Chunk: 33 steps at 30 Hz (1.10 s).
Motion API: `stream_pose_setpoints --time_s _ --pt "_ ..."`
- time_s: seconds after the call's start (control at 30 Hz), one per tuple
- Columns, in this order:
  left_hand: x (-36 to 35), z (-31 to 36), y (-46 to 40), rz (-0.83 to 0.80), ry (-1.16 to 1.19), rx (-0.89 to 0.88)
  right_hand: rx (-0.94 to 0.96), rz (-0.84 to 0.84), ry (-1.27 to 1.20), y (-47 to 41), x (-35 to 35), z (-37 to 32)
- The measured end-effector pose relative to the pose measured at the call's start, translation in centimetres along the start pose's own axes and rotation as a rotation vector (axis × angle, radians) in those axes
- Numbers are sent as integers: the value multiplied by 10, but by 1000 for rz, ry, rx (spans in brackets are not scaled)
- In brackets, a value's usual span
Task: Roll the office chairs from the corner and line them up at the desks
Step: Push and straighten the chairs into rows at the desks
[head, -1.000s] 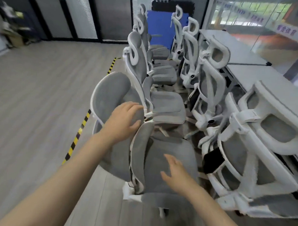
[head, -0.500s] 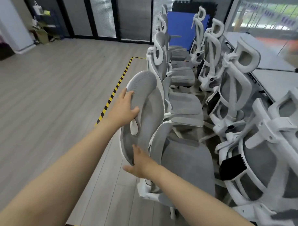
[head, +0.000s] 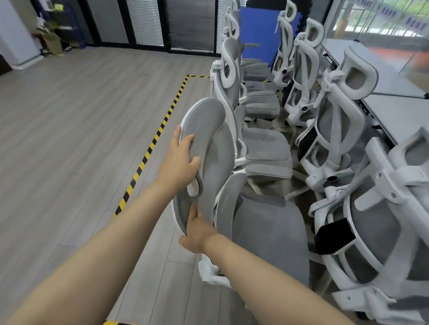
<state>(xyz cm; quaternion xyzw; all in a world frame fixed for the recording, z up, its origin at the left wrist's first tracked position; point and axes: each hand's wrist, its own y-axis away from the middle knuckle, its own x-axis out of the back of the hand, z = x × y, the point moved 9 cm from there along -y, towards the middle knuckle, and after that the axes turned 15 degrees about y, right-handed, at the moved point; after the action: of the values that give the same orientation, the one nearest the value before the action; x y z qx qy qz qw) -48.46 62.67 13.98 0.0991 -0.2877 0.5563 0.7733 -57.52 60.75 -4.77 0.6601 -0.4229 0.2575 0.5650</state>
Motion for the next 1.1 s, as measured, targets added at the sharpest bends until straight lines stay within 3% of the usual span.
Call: stream_pose_setpoints --time_s 0.23,0.83,1.0,1.1 --pt "-4 0 13 16 30 17 28 -69 -8 9 -11 7" --pt "-8 10 25 51 -45 0 21 36 -65 22 -21 19" --pt "-9 7 21 3 -171 -38 82 33 -340 50 -30 44" --pt "-17 11 25 10 -400 -193 51 21 -417 78 -34 73"
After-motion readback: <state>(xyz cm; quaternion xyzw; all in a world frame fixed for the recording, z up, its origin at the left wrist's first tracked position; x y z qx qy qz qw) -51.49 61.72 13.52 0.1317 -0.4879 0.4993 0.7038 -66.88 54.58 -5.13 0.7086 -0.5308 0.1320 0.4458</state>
